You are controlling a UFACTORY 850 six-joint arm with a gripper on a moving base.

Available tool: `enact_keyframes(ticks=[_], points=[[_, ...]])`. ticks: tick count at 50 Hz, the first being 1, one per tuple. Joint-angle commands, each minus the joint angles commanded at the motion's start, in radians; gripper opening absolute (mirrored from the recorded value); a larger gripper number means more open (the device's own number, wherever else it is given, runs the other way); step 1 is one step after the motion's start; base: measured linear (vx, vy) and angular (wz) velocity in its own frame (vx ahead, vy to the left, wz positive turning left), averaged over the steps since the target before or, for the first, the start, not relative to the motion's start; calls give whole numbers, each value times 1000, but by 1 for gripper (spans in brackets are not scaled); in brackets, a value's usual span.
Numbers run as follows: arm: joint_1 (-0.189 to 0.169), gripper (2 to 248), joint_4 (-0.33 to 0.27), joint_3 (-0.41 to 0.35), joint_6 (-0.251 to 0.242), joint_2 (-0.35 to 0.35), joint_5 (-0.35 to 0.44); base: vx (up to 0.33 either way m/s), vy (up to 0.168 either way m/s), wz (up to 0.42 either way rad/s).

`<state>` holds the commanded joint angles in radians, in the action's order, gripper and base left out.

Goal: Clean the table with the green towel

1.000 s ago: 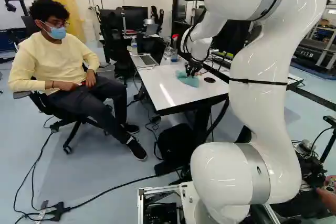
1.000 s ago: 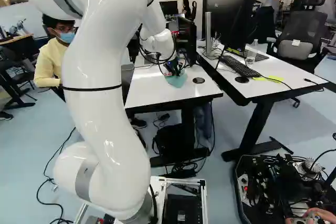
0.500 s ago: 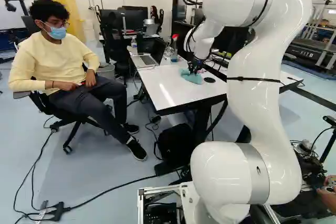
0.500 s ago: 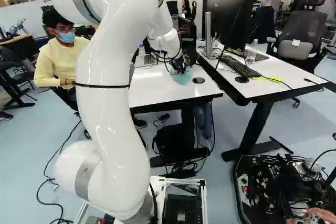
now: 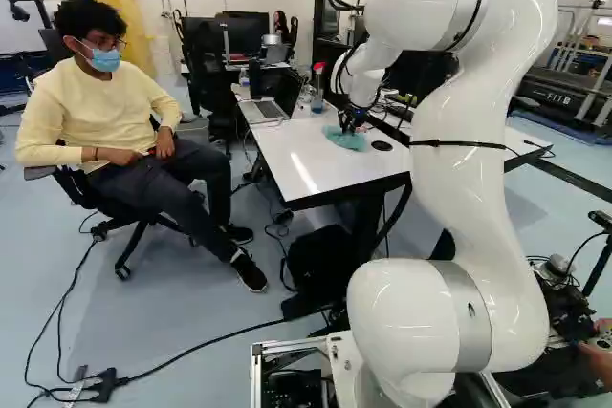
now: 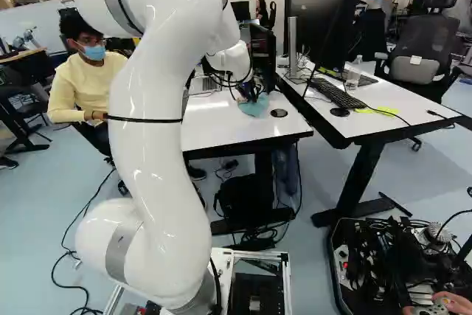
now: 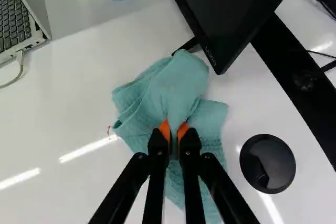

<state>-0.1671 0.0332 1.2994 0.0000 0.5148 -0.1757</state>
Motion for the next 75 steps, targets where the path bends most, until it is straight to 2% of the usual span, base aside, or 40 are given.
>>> enact_keyframes(ticks=[29, 66, 75], points=[[3, 37, 0, -156, 0, -179, -38, 0, 0, 0], [53, 37, 0, -367, 0, -450, -129, 0, 0, 0], [58, 37, 0, -389, 0, -477, -139, 0, 0, 0]])
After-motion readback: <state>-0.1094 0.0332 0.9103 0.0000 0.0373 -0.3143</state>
